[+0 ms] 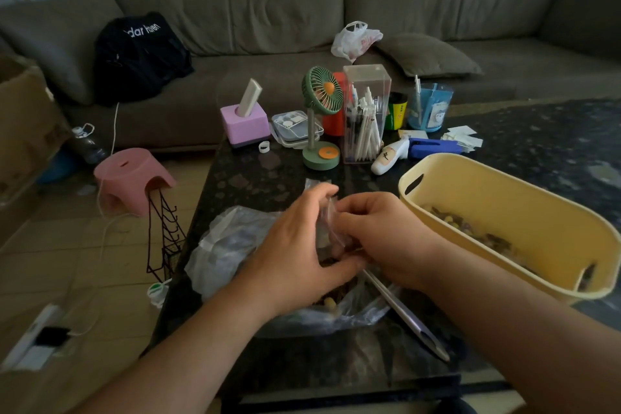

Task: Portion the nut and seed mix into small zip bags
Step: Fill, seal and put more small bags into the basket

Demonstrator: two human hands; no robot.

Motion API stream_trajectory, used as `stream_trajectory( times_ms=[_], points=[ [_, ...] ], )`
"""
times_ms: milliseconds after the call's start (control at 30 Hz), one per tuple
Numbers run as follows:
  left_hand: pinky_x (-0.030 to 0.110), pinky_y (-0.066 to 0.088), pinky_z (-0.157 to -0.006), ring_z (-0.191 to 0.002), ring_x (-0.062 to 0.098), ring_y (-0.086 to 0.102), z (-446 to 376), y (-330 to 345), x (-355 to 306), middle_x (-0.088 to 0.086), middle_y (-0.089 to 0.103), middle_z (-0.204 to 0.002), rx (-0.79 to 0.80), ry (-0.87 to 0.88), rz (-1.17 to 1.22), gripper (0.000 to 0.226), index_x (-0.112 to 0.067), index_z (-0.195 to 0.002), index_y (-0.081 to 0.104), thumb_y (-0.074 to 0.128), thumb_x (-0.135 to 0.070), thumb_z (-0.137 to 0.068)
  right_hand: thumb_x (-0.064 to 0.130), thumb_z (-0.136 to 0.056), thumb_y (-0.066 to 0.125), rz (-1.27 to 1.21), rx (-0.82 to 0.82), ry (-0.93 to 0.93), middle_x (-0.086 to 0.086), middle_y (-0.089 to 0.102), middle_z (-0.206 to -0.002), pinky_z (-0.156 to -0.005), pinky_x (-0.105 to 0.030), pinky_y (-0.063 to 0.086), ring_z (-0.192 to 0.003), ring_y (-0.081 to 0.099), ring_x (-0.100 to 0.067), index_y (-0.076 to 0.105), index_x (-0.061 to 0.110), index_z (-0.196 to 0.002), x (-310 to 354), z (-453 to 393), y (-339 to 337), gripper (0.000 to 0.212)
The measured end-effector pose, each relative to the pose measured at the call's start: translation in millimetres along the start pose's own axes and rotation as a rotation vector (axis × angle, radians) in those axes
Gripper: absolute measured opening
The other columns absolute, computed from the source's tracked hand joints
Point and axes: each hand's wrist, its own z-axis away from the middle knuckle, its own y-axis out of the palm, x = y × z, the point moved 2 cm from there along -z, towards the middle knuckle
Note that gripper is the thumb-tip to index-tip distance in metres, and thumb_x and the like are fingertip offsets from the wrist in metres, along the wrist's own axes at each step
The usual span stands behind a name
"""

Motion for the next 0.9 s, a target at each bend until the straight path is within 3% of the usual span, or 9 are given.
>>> stream_trajectory(
  times_ms=[100, 233, 333, 433, 600, 733, 900],
  points=[
    [0.016, 0.05, -0.095, -0.115, -0.007, 0.058, -1.1, 2.2, 4.5, -0.023, 0.058, -0.127, -0.038, -0.056, 0.071, 0.092, -0.05, -0.146, 0.03, 0.088, -0.055, -0.075, 0.008, -0.093, 0.072, 0.078, -0.036, 0.007, -0.007, 0.078, -0.085, -0.064, -0.027, 0.058, -0.071, 0.074, -0.015, 0.078, 0.013, -0.093, 0.8, 1.3, -2.5, 0.009],
    [0.018, 0.055, -0.091, -0.109, -0.009, 0.061, -1.2, 4.1, 6.8, -0.022, 0.063, -0.119, -0.038, -0.046, 0.093, 0.075, -0.043, -0.134, 0.05, 0.089, -0.058, -0.071, 0.011, -0.093, 0.074, 0.196, -0.096, -0.006, 0.004, 0.075, -0.07, -0.053, -0.018, 0.053, -0.06, 0.071, -0.006, 0.078, 0.016, -0.088, 0.6, 3.5, -5.6, 0.008],
    [0.028, 0.059, -0.093, -0.11, -0.005, 0.064, -0.1, 4.8, 7.2, -0.021, 0.065, -0.121, -0.024, -0.05, 0.114, 0.076, -0.041, -0.133, 0.055, 0.087, -0.063, -0.068, 0.016, -0.093, 0.075, 0.243, -0.106, -0.019, 0.003, 0.077, -0.074, -0.058, -0.019, 0.055, -0.066, 0.074, -0.009, 0.078, 0.018, -0.086, 0.3, 4.6, -8.5, 0.008],
    [0.017, 0.056, -0.091, -0.109, -0.01, 0.062, 2.1, 5.4, 6.1, -0.023, 0.065, -0.119, -0.059, -0.068, 0.138, 0.074, -0.044, -0.132, 0.052, 0.092, -0.054, -0.071, 0.018, -0.093, 0.075, 0.258, -0.121, -0.019, 0.001, 0.076, -0.073, -0.056, -0.02, 0.055, -0.064, 0.073, -0.01, 0.077, 0.017, -0.086, 0.2, 5.7, -9.6, 0.007],
    [0.01, 0.052, -0.087, -0.109, -0.009, 0.063, 3.8, 4.3, 4.9, -0.023, 0.068, -0.113, -0.124, -0.076, 0.203, 0.056, -0.047, -0.119, 0.06, 0.091, -0.048, -0.073, 0.016, -0.092, 0.073, 0.272, -0.165, -0.008, -0.005, 0.074, -0.072, -0.059, -0.027, 0.059, -0.06, 0.068, -0.013, 0.073, 0.012, -0.084, -1.4, 3.5, -10.1, 0.009],
    [0.006, 0.048, -0.088, -0.113, -0.012, 0.059, 5.9, 2.1, 4.9, -0.029, 0.066, -0.115, -0.095, -0.074, 0.232, 0.057, -0.053, -0.118, 0.057, 0.091, -0.048, -0.072, 0.02, -0.094, 0.071, 0.264, -0.133, -0.016, -0.003, 0.071, -0.071, -0.064, -0.031, 0.062, -0.063, 0.068, -0.014, 0.069, 0.015, -0.081, -4.1, 2.2, -10.1, 0.015],
    [0.012, 0.054, -0.083, -0.104, -0.006, 0.068, 5.6, -1.4, 7.4, -0.027, 0.07, -0.111, -0.049, -0.124, 0.3, 0.046, -0.042, -0.118, 0.064, 0.089, -0.034, -0.081, 0.03, -0.098, 0.069, 0.218, -0.091, -0.08, -0.004, 0.068, -0.068, -0.061, -0.033, 0.058, -0.062, 0.065, -0.017, 0.068, 0.013, -0.081, -4.7, 0.2, -9.5, 0.025]
  ],
)
